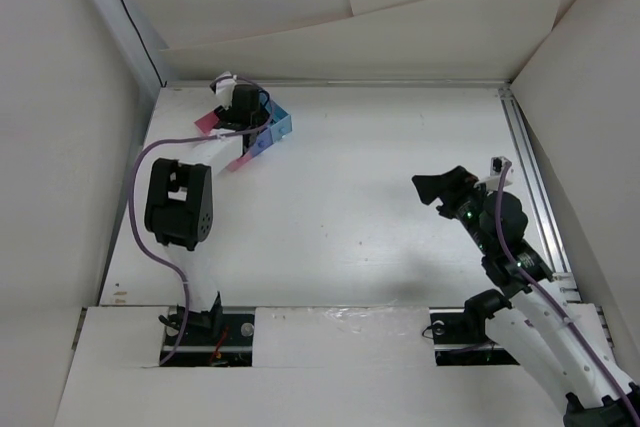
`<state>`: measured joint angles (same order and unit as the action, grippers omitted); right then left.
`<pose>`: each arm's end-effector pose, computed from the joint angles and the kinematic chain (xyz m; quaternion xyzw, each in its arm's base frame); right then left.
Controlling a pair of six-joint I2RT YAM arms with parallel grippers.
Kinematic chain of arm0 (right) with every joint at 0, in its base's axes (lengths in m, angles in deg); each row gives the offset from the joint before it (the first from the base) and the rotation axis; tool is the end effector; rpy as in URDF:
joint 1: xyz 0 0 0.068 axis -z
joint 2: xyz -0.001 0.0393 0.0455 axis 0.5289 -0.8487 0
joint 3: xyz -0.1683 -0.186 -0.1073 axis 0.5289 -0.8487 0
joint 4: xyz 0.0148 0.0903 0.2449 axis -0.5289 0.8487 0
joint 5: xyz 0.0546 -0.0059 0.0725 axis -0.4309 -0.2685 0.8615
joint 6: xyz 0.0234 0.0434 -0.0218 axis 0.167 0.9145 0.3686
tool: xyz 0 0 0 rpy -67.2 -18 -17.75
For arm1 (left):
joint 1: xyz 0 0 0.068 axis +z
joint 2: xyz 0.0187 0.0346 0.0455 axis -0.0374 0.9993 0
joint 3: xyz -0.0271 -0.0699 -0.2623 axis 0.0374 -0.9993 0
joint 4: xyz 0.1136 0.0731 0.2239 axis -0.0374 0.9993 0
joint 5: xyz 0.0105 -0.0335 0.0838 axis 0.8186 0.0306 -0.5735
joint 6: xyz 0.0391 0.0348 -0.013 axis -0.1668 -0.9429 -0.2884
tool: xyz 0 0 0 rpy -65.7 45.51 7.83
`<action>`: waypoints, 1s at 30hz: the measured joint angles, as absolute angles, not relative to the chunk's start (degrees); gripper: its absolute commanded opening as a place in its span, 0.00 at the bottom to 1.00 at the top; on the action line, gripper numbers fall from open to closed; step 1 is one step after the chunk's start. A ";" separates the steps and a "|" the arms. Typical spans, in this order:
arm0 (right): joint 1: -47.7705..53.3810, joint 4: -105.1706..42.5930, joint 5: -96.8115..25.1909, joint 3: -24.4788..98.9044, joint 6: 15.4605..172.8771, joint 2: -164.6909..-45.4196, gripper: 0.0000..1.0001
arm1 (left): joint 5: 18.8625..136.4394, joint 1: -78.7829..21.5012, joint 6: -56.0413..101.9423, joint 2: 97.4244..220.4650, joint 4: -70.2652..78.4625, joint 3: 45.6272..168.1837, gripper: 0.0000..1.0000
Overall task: Sort the stationery into containers
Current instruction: Place the stationery in the storage box, then reset both arms
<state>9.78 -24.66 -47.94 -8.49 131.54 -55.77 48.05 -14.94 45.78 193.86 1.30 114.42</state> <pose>0.1404 0.0541 0.2873 0.1702 0.7414 0.3298 0.5590 0.4412 -0.0869 0.2413 -0.2528 0.7989 -0.0656 0.5417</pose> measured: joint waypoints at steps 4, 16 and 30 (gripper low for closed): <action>9.76 -25.12 -47.96 -8.49 131.54 -56.64 0.94 | 49.42 -15.31 46.37 188.97 -1.96 107.47 0.99; 9.74 -25.49 -49.49 -8.49 131.08 -60.46 1.00 | 57.97 -21.12 47.51 158.15 -16.41 83.93 0.99; 8.88 -25.97 -49.52 -8.49 129.51 -61.91 1.00 | 66.76 -19.55 49.39 122.45 -11.10 60.69 0.99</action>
<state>8.88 -25.97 -49.52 -8.49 129.51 -61.91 66.76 -19.55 49.39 122.45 -11.10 60.69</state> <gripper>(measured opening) 0.998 0.989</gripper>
